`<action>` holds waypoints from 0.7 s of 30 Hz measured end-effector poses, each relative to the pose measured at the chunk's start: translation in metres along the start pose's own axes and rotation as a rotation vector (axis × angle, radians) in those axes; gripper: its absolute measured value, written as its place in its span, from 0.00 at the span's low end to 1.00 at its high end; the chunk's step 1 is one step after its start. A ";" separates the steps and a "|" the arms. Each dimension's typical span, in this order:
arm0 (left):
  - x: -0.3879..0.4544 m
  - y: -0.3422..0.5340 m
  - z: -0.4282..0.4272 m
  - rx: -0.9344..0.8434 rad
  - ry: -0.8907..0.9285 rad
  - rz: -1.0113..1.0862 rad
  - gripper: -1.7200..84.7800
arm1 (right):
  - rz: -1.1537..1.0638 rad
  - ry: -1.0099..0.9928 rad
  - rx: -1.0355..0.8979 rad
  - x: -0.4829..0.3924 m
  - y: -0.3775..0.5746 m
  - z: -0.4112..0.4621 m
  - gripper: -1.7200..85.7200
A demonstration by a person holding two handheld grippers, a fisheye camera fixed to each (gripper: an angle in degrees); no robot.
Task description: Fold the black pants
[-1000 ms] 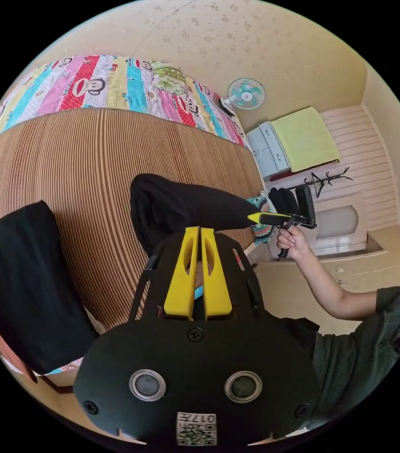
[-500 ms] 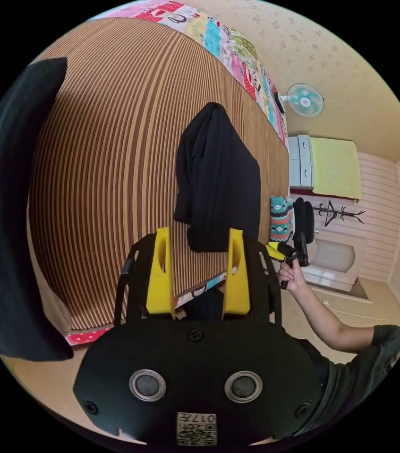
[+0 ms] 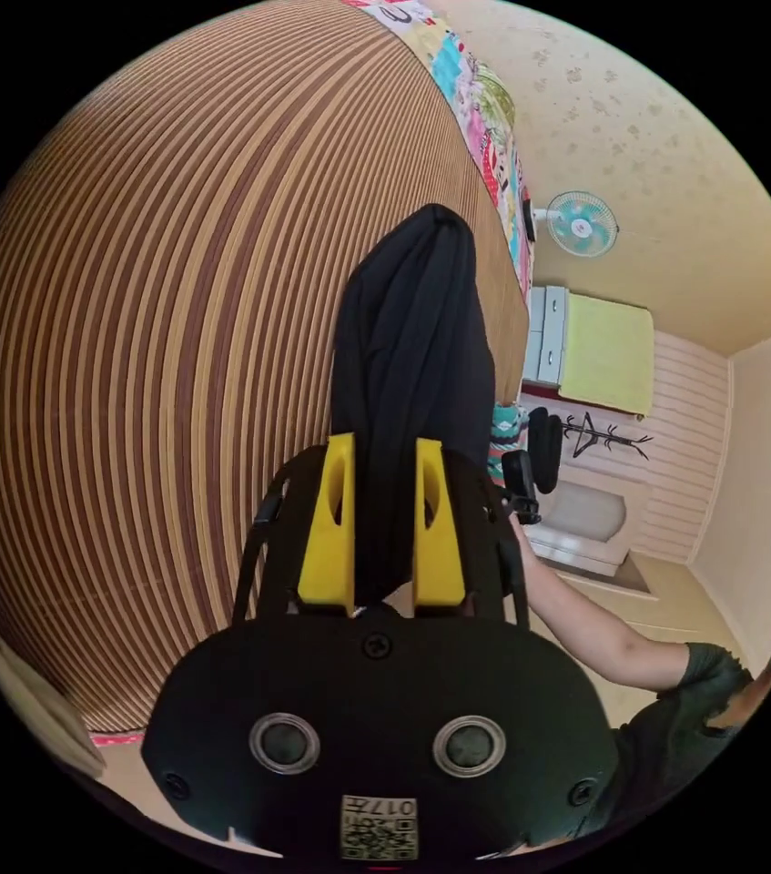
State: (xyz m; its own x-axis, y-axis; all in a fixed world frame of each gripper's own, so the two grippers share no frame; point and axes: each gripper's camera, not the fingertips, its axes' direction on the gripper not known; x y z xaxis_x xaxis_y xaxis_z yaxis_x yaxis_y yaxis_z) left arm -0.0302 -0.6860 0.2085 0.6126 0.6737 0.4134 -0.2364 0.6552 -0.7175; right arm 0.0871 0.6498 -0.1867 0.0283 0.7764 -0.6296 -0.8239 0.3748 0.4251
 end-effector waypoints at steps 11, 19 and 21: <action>0.118 0.119 0.013 -0.126 0.027 0.069 0.10 | -0.231 -0.117 -0.125 -0.021 0.153 -0.071 0.10; 0.331 0.096 0.120 -0.037 0.151 0.279 0.10 | -0.398 -0.031 0.014 -0.041 0.189 -0.266 0.11; 0.377 0.082 0.159 -0.042 0.211 0.320 0.10 | -0.462 0.054 0.069 -0.054 0.197 -0.324 0.11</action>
State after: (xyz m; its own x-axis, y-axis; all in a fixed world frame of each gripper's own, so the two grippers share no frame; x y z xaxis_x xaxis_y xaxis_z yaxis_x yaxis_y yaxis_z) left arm 0.0611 -0.3240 0.3942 0.6556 0.7538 0.0438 -0.4123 0.4060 -0.8156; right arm -0.2601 0.5173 -0.2795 0.3521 0.4933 -0.7954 -0.6925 0.7090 0.1332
